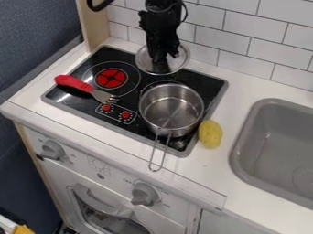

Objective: Take the silver pot lid and put it on the silver pot

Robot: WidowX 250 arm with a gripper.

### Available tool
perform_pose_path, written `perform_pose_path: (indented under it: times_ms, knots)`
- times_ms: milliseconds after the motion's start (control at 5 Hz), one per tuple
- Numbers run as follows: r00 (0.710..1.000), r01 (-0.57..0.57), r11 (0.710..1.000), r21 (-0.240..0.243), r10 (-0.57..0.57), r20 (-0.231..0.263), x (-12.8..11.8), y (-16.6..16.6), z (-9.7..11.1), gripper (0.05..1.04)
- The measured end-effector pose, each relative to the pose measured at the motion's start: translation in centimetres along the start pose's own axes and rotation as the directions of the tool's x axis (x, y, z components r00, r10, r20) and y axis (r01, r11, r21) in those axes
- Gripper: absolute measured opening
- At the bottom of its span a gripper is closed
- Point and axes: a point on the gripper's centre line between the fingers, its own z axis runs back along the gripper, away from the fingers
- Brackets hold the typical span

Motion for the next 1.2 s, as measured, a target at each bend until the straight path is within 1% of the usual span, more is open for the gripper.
perform_pose_path:
  times_ms: [200, 400, 600, 800, 1200]
  knots:
    - [0.999, -0.028, 1.0, -0.01, 0.028, 0.026, 0.0, -0.3, 1.7, 0.054]
    - [0.999, -0.041, 0.999, 0.016, 0.04, 0.023, -1.1, -1.1, 3.7, 0.054]
    - [0.999, -0.013, 1.0, 0.013, 0.012, 0.046, -2.1, -3.5, 5.3, 0.054]
    - [0.999, 0.035, 0.999, 0.008, -0.035, 0.011, -2.9, -5.6, 5.3, 0.054]
    - [0.989, 0.144, 0.99, -0.003, -0.144, -0.031, -4.5, -9.7, 4.8, 0.054]
